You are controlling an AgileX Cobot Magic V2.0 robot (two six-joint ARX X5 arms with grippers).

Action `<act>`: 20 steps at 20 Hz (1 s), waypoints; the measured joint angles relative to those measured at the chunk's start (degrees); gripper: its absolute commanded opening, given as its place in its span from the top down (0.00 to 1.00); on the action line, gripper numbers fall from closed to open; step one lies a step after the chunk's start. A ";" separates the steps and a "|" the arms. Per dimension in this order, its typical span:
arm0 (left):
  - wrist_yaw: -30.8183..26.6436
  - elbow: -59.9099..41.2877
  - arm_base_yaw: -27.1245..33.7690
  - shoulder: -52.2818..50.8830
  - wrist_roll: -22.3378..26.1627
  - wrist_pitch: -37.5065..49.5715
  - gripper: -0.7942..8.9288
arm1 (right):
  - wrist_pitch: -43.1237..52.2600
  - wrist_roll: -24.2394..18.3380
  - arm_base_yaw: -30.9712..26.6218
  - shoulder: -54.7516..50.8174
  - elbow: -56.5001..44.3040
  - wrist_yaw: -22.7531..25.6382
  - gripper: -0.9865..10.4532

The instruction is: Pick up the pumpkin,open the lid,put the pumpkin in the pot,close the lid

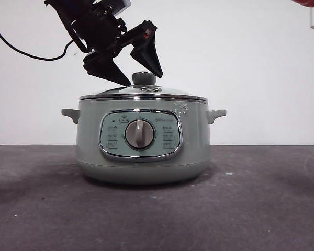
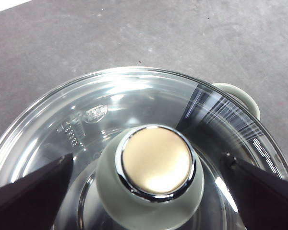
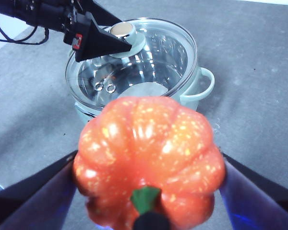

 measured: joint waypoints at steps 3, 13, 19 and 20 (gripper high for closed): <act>-0.02 0.00 -0.09 0.00 0.11 0.00 0.71 | 0.00 0.09 0.00 0.02 0.00 0.00 0.92; 0.50 0.00 -0.15 -0.02 0.55 -0.02 0.93 | 0.00 0.09 0.00 0.02 0.00 0.02 0.92; 0.44 0.00 -0.15 -0.24 0.55 -0.07 0.93 | 0.00 0.09 0.00 0.20 0.00 0.02 0.92; 0.39 0.00 -0.15 -0.37 0.55 -0.39 0.93 | 0.00 0.09 0.00 0.44 0.00 0.02 0.92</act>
